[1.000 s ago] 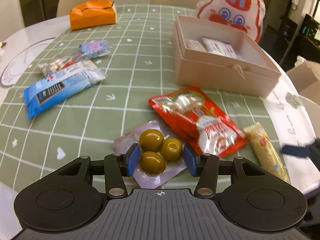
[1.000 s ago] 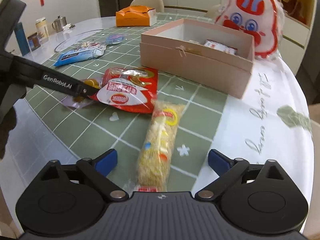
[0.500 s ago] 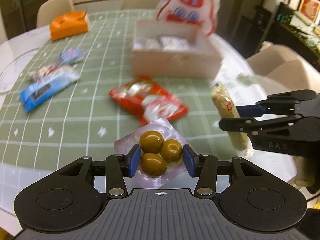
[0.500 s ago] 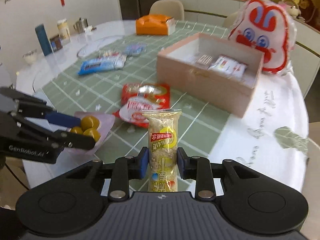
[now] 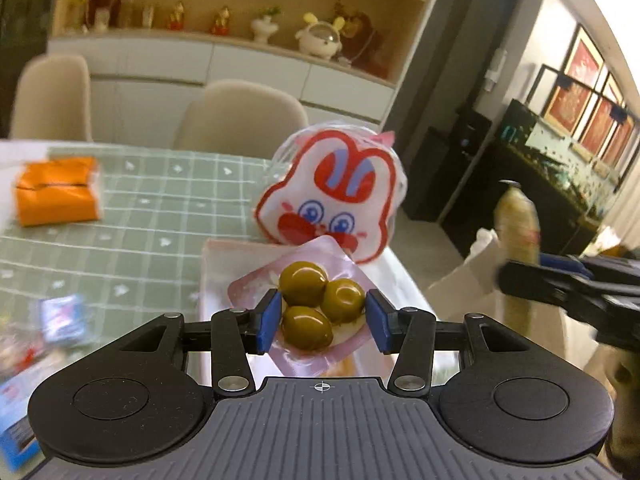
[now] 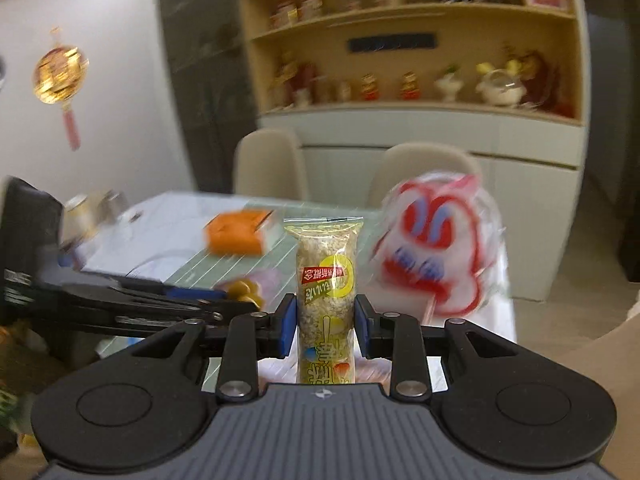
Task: Organize snacks
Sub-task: 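Release the yellow stick and the egg tray into the pink box with both tools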
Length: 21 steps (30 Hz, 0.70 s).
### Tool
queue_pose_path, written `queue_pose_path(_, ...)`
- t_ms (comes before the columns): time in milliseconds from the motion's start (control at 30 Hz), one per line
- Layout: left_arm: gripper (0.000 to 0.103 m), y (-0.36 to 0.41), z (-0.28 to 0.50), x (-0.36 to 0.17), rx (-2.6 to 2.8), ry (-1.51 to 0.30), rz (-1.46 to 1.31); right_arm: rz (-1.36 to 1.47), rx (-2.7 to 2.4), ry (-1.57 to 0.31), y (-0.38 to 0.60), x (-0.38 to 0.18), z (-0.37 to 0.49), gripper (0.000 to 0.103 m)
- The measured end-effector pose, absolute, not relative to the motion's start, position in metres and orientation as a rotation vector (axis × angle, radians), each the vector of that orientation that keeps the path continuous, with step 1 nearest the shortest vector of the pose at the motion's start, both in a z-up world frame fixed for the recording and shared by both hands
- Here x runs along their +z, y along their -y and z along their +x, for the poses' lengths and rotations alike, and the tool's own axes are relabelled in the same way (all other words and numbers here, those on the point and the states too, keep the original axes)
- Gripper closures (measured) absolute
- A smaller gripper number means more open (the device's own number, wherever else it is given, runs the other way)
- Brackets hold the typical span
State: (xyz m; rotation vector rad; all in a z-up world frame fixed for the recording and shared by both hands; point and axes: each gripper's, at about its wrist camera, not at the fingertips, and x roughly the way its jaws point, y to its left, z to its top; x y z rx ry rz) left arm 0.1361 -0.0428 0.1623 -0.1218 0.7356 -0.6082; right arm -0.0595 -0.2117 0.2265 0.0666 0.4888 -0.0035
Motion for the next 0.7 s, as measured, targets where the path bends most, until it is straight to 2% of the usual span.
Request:
queue_pose_path(167, 0.054, 0.063, 0.208, 0.103, -0.551, -0.862, -0.192, 0.151, -0.098, -0.540, 0.232, 0.213, -0.021, 0.073)
queue_pose_path(267, 0.054, 0.049, 0.218, 0.095, -0.565, -0.863, -0.324, 0.199, -0.132, -0.600, 0.239, 0.189, 0.004, 0.073)
queue_pose_path(367, 0.054, 0.025, 0.216, 0.099, -0.576, -0.850, -0.278, 0.244, -0.151, -0.658, 0.245, 0.162, 0.033, 0.073)
queue_pose_path(433, 0.054, 0.004, 0.216, 0.097, -0.546, -0.852, -0.205, 0.296, -0.152, -0.692, 0.249, 0.144, 0.054, 0.071)
queue_pose_path(600, 0.054, -0.078, 0.220, 0.082, -0.363, -0.854, -0.168, 0.431, -0.141, -0.730, 0.257, 0.113, 0.085, 0.054)
queue_pose_path(700, 0.054, -0.130, 0.229, 0.070, -0.212, -0.859, -0.213, 0.342, -0.162, -0.729, 0.238, 0.108, 0.083, 0.053)
